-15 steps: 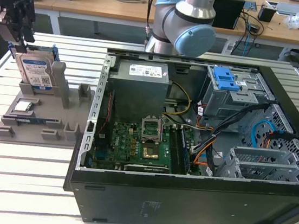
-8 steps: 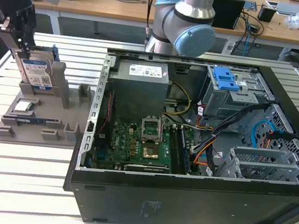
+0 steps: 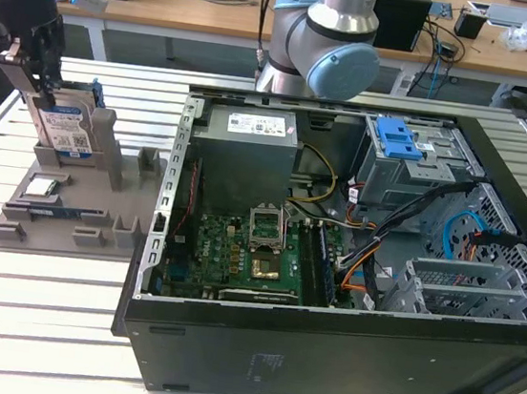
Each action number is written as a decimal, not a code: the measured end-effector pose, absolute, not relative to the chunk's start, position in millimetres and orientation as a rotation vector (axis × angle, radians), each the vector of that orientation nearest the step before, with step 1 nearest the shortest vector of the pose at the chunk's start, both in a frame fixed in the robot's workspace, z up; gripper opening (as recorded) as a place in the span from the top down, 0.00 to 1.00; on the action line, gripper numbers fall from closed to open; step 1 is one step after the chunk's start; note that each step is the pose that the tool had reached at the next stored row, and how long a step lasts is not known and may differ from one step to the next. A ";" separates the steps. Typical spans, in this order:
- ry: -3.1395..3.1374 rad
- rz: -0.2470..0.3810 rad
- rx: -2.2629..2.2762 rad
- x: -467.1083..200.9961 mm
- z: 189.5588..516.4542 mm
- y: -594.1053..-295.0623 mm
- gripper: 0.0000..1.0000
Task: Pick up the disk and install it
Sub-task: 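Pick up the disk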
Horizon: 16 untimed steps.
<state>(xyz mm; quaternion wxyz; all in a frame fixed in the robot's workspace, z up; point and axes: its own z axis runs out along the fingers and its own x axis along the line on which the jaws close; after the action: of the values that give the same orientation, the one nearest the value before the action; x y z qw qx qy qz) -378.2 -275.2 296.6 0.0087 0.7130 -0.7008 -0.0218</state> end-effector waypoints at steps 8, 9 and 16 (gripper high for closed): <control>-2.214 -0.012 2.254 -382.6 296.4 -275.2 0.46; -2.214 -0.012 2.254 -384.6 296.3 -275.2 0.46; -2.201 0.016 2.241 -391.2 293.0 -275.4 0.46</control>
<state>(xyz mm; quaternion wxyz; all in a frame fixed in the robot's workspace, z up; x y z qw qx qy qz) -391.2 -275.4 293.0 0.0002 0.7135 -0.7006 0.0052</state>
